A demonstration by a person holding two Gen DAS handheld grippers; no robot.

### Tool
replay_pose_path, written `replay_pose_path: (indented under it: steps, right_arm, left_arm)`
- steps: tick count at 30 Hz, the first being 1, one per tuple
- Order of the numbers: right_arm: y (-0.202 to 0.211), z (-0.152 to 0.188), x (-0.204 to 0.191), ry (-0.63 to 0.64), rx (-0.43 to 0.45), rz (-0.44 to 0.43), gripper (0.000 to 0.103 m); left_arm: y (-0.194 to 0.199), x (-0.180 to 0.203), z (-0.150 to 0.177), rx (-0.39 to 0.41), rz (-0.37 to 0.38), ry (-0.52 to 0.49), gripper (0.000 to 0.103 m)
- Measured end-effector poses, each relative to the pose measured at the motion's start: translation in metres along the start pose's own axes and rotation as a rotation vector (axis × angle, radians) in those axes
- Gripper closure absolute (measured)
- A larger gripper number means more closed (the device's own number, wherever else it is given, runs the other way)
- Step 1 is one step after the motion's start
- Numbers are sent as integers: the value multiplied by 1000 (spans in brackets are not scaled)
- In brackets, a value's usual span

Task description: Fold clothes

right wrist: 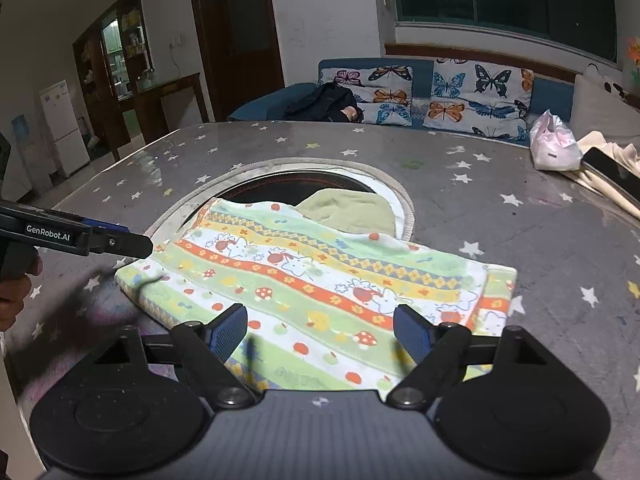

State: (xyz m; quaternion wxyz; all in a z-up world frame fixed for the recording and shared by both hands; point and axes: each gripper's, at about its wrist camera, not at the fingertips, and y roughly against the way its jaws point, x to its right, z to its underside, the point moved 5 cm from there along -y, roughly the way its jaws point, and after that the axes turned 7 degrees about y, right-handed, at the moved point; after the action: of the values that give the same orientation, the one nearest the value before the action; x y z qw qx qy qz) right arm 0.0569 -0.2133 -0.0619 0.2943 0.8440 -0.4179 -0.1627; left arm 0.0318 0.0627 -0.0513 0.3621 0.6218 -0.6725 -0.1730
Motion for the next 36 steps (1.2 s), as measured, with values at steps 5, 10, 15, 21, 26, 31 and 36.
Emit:
replay_pose_path:
  steps: [5, 10, 15, 21, 26, 31, 36]
  right_arm:
    - [-6, 1, 0, 5, -19, 14, 14]
    - [-12, 3, 2, -5, -37, 34, 6]
    - [-22, 7, 3, -24, -62, 30, 0]
    - [-26, 11, 3, -48, -69, 13, 0]
    - [-26, 13, 3, -52, -58, 10, 0]
    - [-25, 12, 3, -41, -59, 5, 0]
    - [-21, 6, 1, -38, -54, 11, 0]
  left_arm:
    - [-4, -1, -3, 1, -20, 4, 14]
    - [-8, 5, -4, 6, -22, -7, 6]
    - [-13, 9, -3, -6, -18, -6, 0]
    - [-16, 9, -1, -16, -21, -6, 0]
    - [-18, 9, -1, -11, -37, -8, 0]
    - [-19, 7, -1, -20, -35, 2, 0]
    - [-16, 6, -2, -20, -46, -3, 0]
